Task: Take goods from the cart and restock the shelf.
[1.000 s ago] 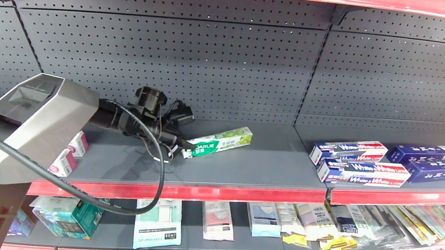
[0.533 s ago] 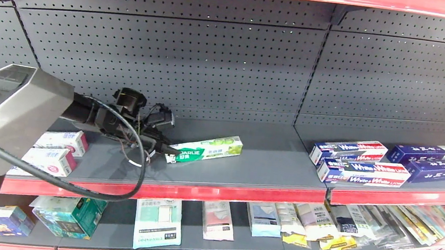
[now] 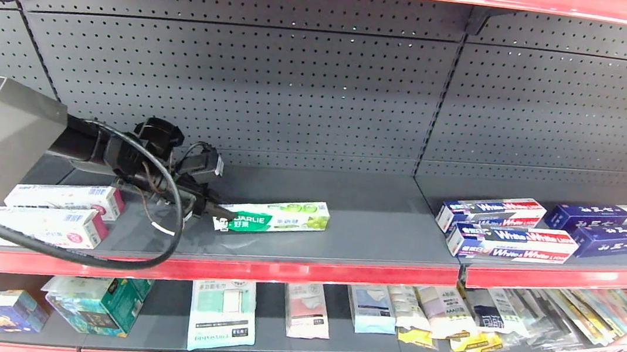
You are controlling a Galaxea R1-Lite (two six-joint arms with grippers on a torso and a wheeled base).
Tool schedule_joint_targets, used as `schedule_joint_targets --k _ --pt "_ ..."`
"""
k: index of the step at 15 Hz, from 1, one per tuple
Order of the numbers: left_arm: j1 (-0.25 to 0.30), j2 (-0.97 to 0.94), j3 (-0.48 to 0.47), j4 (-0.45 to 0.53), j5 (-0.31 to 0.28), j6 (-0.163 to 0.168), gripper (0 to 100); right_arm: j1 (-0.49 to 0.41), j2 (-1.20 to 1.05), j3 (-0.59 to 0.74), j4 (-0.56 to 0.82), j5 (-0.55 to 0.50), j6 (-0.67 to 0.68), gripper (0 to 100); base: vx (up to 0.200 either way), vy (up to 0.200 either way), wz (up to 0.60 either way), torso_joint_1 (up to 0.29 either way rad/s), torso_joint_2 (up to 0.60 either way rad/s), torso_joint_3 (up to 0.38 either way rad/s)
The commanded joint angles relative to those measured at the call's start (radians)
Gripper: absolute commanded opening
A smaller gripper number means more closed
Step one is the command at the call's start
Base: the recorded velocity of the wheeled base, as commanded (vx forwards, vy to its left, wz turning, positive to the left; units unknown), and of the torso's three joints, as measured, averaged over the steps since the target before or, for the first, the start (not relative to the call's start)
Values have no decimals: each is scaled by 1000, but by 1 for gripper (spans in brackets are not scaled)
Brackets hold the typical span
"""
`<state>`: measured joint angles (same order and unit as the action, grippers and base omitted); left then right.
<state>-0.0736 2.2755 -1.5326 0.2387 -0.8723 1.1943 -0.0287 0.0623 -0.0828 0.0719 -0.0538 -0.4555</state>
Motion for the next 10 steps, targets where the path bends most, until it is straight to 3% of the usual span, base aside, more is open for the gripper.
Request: schedule_joint_targets --k 1,6,10 --pt "5 -8 9 1 -7 19 0 -2 4 0 0 0 -2 0 0 0 0 0 0 0" --pt "12 -27 88 -2 -17 59 0 -3 2 0 0 0 -2 0 0 0 0 0 0 0" --pt "20 -45 149 -2 -27 61 0 -2 4 0 0 0 -2 0 0 0 0 0 0 0"
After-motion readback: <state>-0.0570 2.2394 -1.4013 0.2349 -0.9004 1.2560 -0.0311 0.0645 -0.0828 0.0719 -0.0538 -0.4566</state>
